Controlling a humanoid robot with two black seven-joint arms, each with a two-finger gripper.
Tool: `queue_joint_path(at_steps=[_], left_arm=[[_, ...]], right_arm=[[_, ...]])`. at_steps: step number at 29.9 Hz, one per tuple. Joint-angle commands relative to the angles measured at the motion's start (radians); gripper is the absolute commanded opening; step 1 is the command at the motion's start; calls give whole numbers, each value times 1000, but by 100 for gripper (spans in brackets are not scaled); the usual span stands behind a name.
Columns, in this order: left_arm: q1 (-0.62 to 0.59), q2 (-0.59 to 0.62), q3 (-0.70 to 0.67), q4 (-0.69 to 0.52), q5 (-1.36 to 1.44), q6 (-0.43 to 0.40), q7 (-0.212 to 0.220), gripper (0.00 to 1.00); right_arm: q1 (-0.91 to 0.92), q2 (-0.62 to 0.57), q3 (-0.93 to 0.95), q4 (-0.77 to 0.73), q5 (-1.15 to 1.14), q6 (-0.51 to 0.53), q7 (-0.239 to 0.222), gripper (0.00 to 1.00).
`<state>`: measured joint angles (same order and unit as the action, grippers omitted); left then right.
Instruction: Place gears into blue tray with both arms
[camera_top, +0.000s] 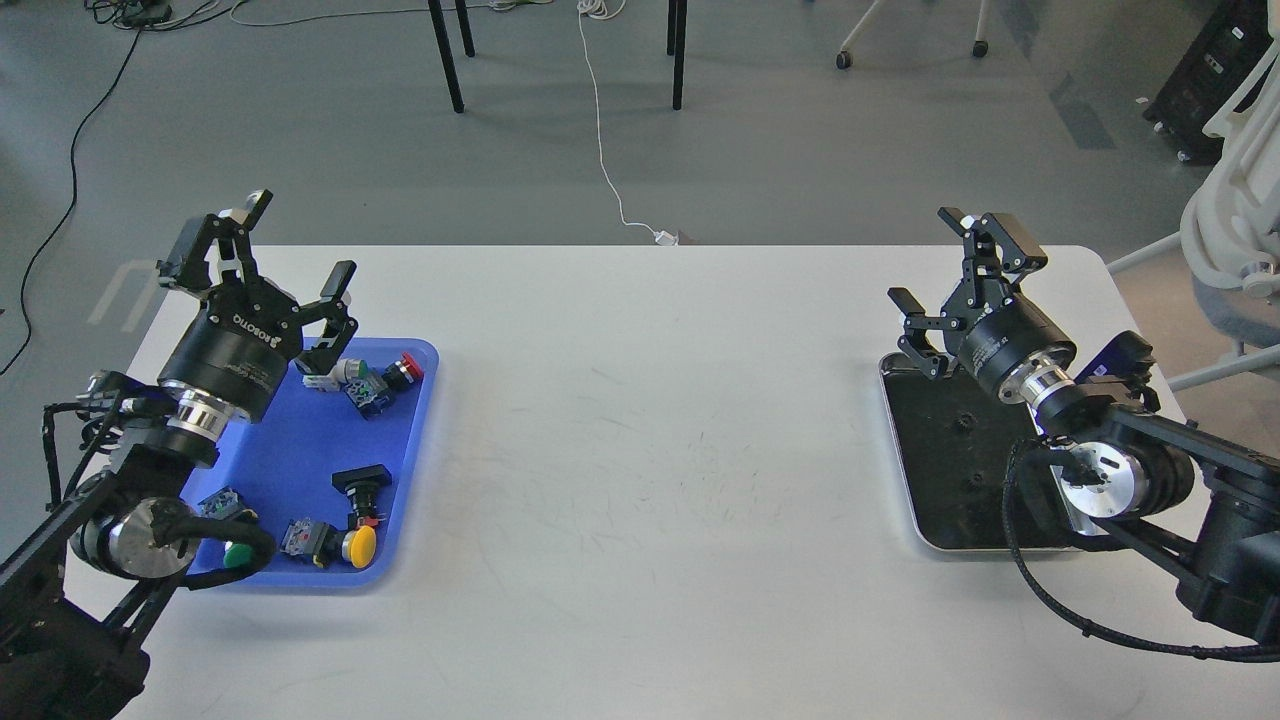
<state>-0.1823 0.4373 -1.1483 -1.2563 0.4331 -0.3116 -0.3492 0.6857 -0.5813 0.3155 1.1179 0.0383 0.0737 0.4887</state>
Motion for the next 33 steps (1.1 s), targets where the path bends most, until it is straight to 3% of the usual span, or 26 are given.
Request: queue_joint_path(at_steps=[1, 4, 10, 19, 22, 25, 28, 33], left_arm=[[6, 1, 2, -2, 1, -6, -1, 98], [7, 0, 5, -3, 3, -4, -1, 98], [7, 3, 9, -8, 6, -7, -1, 98], [6, 9, 9, -12, 9, -17, -2, 98], [6, 9, 9, -15, 9, -17, -2, 98], [7, 8, 10, -20, 9, -18, -2, 98], [7, 6, 10, -34, 10, -18, -2, 98], [7, -2, 10, -43, 13, -15, -2, 98]], right_arm=[[2, -3, -6, 0, -1, 0, 0, 99], [12, -12, -6, 11, -50, 1, 0, 99], [79, -123, -42, 40, -409, 49, 0, 99], [487, -314, -479, 97, -783, 97, 0, 99], [589, -350, -581, 92, -1039, 149, 0, 99], [673, -347, -676, 82, -1251, 182, 0, 99], [741, -330, -783, 79, -1305, 202, 0, 99], [870, -166, -1047, -13, -1361, 227, 0, 99]])
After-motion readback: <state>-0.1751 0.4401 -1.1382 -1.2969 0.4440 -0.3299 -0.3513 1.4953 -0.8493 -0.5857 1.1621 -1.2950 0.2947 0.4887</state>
